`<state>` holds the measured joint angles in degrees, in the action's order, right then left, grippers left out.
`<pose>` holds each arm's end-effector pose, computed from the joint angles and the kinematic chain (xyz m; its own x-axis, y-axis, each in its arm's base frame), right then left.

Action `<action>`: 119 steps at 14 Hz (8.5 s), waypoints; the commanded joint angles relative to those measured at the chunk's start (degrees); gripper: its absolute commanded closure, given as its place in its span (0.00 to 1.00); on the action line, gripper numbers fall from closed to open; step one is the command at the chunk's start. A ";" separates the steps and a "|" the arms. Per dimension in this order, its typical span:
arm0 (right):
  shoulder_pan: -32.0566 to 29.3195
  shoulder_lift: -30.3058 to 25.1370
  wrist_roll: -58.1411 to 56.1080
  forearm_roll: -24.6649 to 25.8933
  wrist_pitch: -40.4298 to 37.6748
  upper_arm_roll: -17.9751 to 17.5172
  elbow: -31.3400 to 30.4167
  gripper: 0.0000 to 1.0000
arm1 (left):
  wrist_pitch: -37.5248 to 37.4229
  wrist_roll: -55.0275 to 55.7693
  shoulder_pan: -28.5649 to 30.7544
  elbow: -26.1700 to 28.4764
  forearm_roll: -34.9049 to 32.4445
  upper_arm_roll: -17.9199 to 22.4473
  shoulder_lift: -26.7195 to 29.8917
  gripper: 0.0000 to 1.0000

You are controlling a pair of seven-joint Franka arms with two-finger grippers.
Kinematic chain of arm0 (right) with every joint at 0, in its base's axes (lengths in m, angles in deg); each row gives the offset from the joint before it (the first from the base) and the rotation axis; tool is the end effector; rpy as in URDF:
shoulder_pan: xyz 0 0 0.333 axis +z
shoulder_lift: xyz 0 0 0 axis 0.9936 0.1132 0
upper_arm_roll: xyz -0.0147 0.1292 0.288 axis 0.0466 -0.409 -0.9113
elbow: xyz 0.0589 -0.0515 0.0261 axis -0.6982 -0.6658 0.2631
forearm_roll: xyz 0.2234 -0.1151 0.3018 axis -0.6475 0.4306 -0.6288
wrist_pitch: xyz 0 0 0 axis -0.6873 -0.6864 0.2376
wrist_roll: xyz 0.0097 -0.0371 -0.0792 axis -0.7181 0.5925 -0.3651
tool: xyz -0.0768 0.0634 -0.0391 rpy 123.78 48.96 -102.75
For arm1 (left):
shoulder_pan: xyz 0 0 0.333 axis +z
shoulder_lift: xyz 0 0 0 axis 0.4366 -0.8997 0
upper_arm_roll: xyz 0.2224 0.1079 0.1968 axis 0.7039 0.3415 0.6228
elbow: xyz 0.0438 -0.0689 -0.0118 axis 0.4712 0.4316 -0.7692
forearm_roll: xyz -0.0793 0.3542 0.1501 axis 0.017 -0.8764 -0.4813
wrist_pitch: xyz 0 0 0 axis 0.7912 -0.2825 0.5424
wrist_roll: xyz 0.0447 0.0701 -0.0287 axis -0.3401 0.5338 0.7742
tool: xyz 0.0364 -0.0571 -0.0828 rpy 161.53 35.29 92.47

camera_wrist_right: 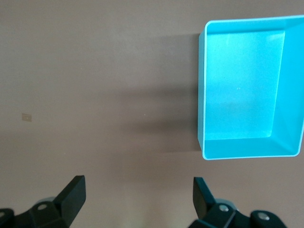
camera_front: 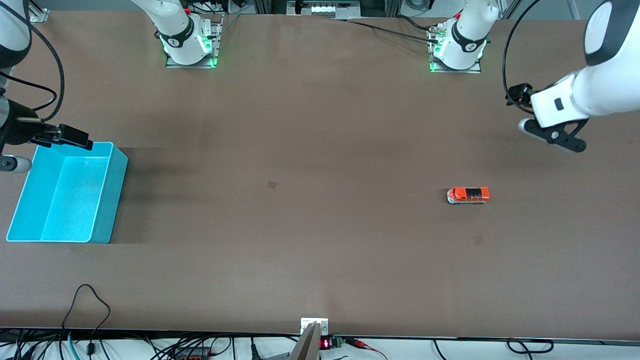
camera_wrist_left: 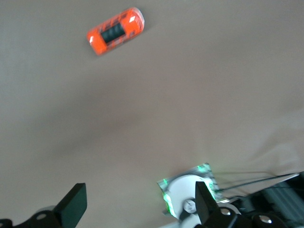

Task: Wind up bus and store in blue box
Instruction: 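Move the left gripper down over the orange toy bus, then lower the left gripper and close it on the orange bus, then pull the held bus backward along the table to wind it, then release the bus with the left gripper so it rolls toward the box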

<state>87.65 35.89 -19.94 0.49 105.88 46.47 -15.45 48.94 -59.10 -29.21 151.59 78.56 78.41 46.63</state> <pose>0.6064 -0.0179 0.5539 0.9886 -0.0649 -0.1360 -0.0654 -0.9979 0.0006 0.5436 -0.0376 0.5075 0.8134 -0.4699 -0.3429 -0.4578 -0.8808 0.1211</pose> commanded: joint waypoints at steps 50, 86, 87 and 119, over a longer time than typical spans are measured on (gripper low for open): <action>-1.25 4.94 -6.43 -0.18 -4.38 0.02 -0.18 0.00 | 59.75 -55.13 2.63 19.27 -4.29 -2.01 -23.10 0.89; -1.60 4.94 -6.34 -0.44 -0.96 0.02 0.00 0.00 | 57.65 -68.04 17.21 18.74 -4.47 -1.92 -24.85 0.89; -1.60 4.94 -6.34 -0.44 -0.96 0.02 0.00 0.00 | 57.73 -68.48 18.17 18.66 -4.55 -1.92 -24.94 0.89; -1.60 4.94 -6.34 -0.44 -0.96 0.02 -0.09 0.00 | 31.21 -49.35 18.45 7.95 -4.64 -7.10 -14.49 0.00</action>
<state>86.47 41.13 -25.49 0.47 104.96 46.72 -15.64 84.74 -112.31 -11.10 162.27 74.69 72.59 31.34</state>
